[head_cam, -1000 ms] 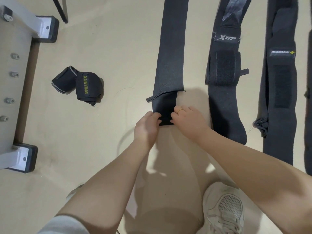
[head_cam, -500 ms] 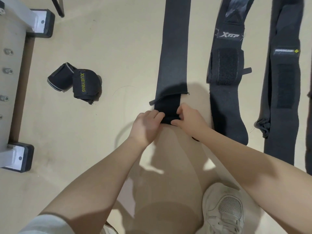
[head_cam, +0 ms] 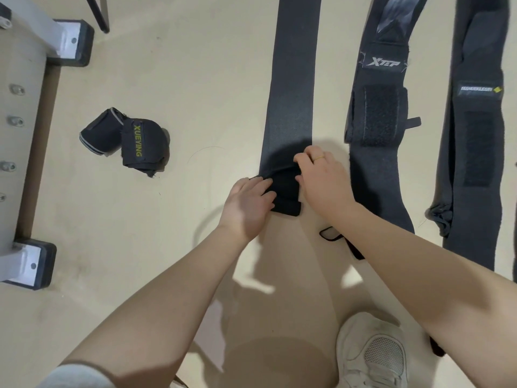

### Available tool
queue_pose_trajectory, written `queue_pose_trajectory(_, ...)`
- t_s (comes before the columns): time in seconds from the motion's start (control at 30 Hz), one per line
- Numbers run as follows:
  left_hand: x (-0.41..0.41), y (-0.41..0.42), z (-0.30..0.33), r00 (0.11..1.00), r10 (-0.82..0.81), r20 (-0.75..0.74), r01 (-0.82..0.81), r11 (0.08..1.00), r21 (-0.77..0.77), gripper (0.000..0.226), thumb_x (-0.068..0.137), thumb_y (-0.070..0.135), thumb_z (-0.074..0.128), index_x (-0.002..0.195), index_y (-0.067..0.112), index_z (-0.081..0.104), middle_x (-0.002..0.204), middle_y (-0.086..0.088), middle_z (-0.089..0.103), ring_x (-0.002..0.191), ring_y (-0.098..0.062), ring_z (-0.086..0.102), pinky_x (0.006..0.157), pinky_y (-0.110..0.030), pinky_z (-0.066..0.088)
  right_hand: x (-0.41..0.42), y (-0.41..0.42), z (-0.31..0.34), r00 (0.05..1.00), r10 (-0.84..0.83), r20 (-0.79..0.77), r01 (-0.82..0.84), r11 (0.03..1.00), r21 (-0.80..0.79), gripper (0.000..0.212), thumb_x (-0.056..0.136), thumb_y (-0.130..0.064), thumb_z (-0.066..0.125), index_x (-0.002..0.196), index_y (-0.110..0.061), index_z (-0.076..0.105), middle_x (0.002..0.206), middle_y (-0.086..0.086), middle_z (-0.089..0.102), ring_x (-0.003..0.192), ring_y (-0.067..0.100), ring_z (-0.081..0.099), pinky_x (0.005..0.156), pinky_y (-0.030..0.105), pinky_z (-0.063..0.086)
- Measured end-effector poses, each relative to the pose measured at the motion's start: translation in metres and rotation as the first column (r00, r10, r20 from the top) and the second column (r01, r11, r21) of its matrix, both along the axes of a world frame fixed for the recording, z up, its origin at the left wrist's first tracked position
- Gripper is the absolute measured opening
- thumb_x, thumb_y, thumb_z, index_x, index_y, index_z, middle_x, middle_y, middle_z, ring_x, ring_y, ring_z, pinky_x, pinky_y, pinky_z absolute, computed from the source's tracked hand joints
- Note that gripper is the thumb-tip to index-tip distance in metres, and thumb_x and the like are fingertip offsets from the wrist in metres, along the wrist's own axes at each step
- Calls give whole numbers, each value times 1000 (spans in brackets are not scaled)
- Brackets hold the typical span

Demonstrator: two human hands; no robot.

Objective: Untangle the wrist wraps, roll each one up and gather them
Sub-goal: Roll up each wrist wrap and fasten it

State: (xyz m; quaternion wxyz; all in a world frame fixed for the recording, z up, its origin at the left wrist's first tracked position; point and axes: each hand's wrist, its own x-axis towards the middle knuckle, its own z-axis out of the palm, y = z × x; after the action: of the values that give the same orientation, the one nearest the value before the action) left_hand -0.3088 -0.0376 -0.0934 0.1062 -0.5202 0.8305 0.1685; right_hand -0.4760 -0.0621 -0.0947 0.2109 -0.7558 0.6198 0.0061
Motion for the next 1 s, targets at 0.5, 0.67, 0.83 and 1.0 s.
queue_pose_trajectory(0.5,6,-9,2,983,-157,92,171,970,-174,15,77,23,61,68,14,69,85,-1,71,103,-33,57,102,-43,24,21,-28,2,950,291,-115,-294,956,-15,21,95,-3,41,109,-6,56,117,12,50,103,27,47,72,30,28)
queue_pose_trajectory(0.67,9,-23,-8,951,-301,-65,298,953,-63,24,76,19,52,68,2,67,75,-15,64,80,-37,67,92,-44,44,6,-14,-1,950,311,23,-308,948,-82,36,91,-14,57,123,1,55,108,18,60,91,33,57,75,36,47)
queue_pose_trajectory(0.83,6,-27,0,970,-199,-142,199,980,-14,16,87,11,50,86,-2,59,96,-15,55,79,-26,47,66,-20,28,-1,22,-5,948,316,19,-317,948,40,39,71,-30,78,94,-3,62,121,29,59,105,42,60,84,46,52)
queue_pose_trajectory(1.0,-3,-23,2,943,197,-269,-165,976,139,7,94,17,42,92,10,42,84,0,47,64,-4,48,55,-9,37,9,29,-3,976,216,22,-217,972,89,20,86,-14,65,102,-3,59,147,21,37,134,35,39,99,44,40)
